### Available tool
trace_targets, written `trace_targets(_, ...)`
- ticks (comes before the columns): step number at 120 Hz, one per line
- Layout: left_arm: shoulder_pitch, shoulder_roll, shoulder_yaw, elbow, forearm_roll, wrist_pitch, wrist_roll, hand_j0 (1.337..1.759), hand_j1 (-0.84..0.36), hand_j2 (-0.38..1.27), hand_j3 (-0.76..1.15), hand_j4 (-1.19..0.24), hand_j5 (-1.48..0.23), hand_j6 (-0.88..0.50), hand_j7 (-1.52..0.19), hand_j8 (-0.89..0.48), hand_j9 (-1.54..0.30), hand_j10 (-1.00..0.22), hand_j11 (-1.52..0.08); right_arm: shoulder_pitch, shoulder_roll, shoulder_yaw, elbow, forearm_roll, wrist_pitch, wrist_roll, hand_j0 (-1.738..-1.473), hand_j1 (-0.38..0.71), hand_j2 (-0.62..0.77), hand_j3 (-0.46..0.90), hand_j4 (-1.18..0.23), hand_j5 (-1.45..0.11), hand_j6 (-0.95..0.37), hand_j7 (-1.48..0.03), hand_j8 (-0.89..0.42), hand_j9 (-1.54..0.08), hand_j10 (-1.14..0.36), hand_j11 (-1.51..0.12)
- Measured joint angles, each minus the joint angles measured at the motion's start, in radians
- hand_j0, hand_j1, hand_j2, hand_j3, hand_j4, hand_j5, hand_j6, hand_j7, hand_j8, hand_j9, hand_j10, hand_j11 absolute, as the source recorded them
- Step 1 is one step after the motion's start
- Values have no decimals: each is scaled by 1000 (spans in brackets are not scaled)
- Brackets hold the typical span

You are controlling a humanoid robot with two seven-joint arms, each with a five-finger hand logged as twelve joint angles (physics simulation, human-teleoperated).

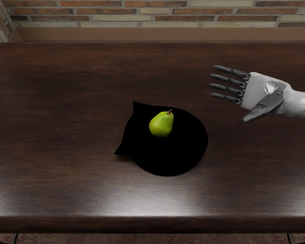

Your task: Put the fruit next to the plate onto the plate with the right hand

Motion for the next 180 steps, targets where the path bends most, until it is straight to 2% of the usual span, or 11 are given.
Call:
trace_targets(25, 0, 0, 1, 0, 0, 0, 0, 1658, 349, 1, 0, -2, 0, -3, 0, -3, 0, -2, 0, -58, -76, 46, -98, 118, 1, 0, -1658, -348, 1, 0, -1, -3, 0, -3, 0, -2, 0, -2)
trace_targets(44, -1, 0, 1, 0, 0, 0, 0, 1658, 349, 1, 0, -2, 0, -3, 0, -3, 0, -2, 0, -72, -110, 54, -129, 154, 1, 0, -1658, -349, 1, 0, 0, -1, 2, -1, 1, -1, 1, -1)
trace_targets(180, 0, 0, 1, 0, 0, 0, 0, 1658, 349, 1, 0, -2, 0, -3, 0, -3, 0, -2, 0, -86, -128, 68, -144, 164, 1, 0, -1658, -349, 1, 0, 0, 0, 3, 0, 2, 0, 2, 0)
